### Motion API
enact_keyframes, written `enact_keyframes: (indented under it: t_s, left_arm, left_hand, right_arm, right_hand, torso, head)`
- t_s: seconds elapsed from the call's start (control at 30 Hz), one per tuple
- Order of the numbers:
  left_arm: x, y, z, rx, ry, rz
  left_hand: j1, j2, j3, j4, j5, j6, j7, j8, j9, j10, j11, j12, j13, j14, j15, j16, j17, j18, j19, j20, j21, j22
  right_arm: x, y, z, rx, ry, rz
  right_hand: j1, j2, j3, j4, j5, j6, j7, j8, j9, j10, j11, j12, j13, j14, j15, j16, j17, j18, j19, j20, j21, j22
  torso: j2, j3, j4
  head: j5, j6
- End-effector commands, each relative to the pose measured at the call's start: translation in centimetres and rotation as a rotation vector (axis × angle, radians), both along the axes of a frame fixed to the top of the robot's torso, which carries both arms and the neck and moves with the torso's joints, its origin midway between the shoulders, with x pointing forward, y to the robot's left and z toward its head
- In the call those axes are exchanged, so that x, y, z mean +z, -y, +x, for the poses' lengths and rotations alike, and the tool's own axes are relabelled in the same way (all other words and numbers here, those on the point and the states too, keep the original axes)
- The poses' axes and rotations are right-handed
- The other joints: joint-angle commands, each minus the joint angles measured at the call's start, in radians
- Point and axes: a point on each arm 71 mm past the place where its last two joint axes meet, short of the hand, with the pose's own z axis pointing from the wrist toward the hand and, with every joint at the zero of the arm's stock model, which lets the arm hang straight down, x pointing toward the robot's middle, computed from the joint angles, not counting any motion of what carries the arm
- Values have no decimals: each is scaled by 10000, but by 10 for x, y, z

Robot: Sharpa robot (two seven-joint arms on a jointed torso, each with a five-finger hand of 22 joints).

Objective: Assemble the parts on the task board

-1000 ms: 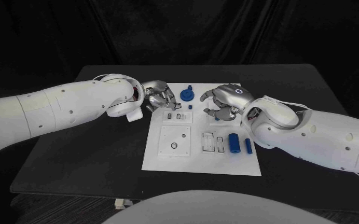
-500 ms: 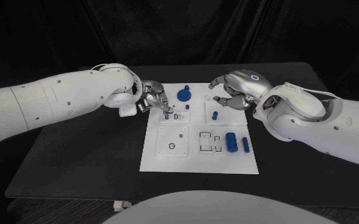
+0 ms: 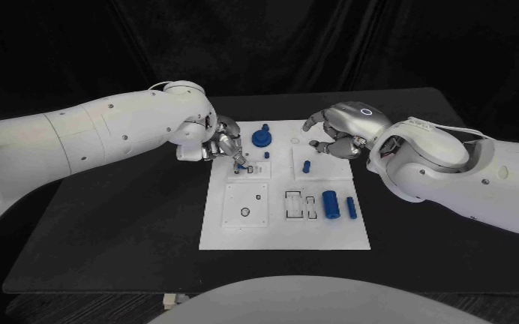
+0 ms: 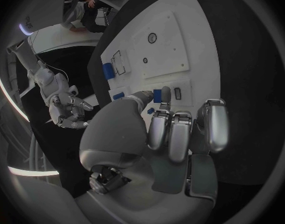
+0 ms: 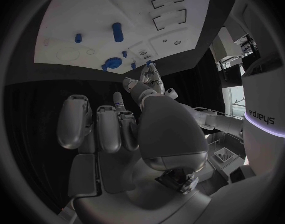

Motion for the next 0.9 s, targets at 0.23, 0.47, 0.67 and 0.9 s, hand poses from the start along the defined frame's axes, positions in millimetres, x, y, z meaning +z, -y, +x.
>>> enact_keyframes:
  t_s: [0.23,0.47,0.67,0.9]
  left_arm:
    - [-1,11,6,-37,-145,331]
    - [-6,14,8,77,-120,342]
    - [-10,15,8,162,-122,323]
    - [-16,16,7,178,-280,461]
  left_hand:
    - [-212,148,1166,-1056,-122,-10,14,-154,-50,-87,45,-84,1519,1074,-14,27,2634,2,-141,22,-91,1813]
    - [-288,186,1236,-1112,-171,-56,51,-260,-82,-162,73,-139,1468,1074,6,27,2634,18,-206,36,-152,1790]
    - [-294,201,1273,-1158,-177,-59,58,-295,-92,-186,78,-155,1453,1074,13,27,2634,21,-221,43,-166,1785]
    - [-298,219,1319,-1219,-165,-57,69,-333,-101,-183,86,-150,1461,1074,21,27,2634,23,-231,51,-174,1782]
  right_arm:
    - [-11,5,0,-219,-436,-504]
    - [-14,10,0,-332,-636,-586]
    - [-15,11,1,-363,-739,-670]
    - [-16,11,1,-350,-811,-742]
  right_hand:
    - [109,30,58,-21,73,119,-9,-26,12,-119,86,-225,772,401,66,-94,-74,-7,-30,65,-114,1578]
    - [128,40,75,-20,80,139,-10,-44,8,-235,85,-322,598,390,65,-122,-121,4,-49,68,-171,1563]
    - [145,17,73,-31,31,135,-8,-67,1,-297,80,-379,504,363,65,-183,-226,26,-88,71,-285,1531]
    - [153,15,76,-34,20,133,-9,-74,-1,-313,77,-393,480,355,64,-199,-253,32,-99,70,-316,1522]
  torso:
    - [-44,82,-44]
    - [-41,68,-35]
    - [-41,68,-33]
    - [-46,64,-35]
  head:
    - [69,-2]
    - [70,-2]
    - [135,-2]
    - [181,-2]
